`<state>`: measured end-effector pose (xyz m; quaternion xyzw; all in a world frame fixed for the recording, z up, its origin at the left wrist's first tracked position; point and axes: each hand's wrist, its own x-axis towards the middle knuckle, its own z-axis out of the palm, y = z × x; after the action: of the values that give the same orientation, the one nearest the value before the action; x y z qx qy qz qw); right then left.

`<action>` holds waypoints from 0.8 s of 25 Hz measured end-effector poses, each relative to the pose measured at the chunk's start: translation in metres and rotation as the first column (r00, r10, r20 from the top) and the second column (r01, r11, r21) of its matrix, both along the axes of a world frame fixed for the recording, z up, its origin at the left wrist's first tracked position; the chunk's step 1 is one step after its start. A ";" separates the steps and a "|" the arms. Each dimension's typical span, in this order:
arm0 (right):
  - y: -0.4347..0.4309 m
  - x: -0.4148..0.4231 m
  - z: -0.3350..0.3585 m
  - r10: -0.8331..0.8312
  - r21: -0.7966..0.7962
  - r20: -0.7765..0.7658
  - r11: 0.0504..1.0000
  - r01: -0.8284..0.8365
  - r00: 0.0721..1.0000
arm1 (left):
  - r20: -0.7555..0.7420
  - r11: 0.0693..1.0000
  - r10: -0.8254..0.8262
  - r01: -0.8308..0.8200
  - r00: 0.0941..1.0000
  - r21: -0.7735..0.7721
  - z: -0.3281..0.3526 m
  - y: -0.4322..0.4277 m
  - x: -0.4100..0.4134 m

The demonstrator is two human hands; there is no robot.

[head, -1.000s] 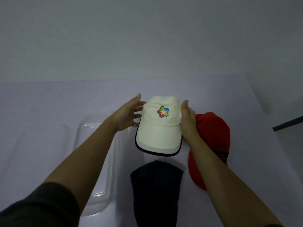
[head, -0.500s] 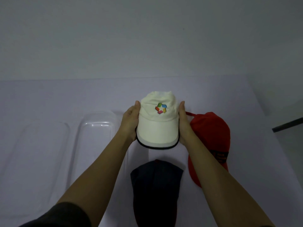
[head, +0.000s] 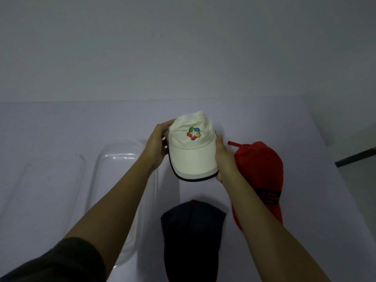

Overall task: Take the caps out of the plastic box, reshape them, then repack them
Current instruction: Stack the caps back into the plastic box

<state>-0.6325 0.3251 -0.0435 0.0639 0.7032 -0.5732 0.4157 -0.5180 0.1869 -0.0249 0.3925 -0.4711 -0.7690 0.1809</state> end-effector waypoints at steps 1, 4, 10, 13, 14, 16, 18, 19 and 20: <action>0.002 0.000 0.000 -0.006 -0.005 0.004 1.000 0.006 1.000 | 0.004 0.992 -0.108 0.108 0.994 -0.068 0.004 -0.007 0.003; 0.003 0.003 -0.002 -0.047 -0.069 0.052 0.996 0.051 0.997 | -0.061 0.970 -0.201 0.190 0.978 -0.153 0.006 -0.018 0.009; -0.005 0.010 0.000 -0.135 -0.061 -0.035 0.989 0.133 0.990 | 0.144 0.861 -0.133 0.186 0.981 -0.473 0.009 -0.024 0.001; -0.003 0.011 -0.001 -0.147 -0.044 -0.057 0.989 0.144 0.988 | 0.328 0.636 -0.244 0.406 0.913 -0.656 0.019 -0.033 -0.002; -0.002 0.012 -0.002 -0.154 -0.042 -0.057 0.987 0.152 0.986 | 0.327 0.604 -0.245 0.407 0.913 -0.685 0.019 -0.035 -0.002; -0.002 0.014 -0.003 -0.168 -0.022 -0.079 0.986 0.166 0.983 | 0.309 0.596 -0.225 0.381 0.924 -0.707 0.018 -0.038 -0.001; -0.003 0.014 -0.007 -0.160 -0.006 -0.119 0.987 0.161 0.980 | 0.298 0.638 -0.236 0.379 0.925 -0.670 0.017 -0.040 -0.004; -0.003 0.016 -0.009 -0.141 0.004 -0.146 0.990 0.143 0.979 | 0.332 0.640 -0.259 0.419 0.907 -0.645 0.020 -0.040 -0.008; -0.003 0.018 -0.012 -0.110 0.018 -0.176 0.993 0.115 0.978 | 0.403 0.611 -0.290 0.492 0.868 -0.619 0.023 -0.040 -0.014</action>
<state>-0.6141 0.3224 -0.0557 0.0590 0.7402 -0.5891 0.3187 -0.5316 0.1465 -0.0021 0.2772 -0.8222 -0.4909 0.0786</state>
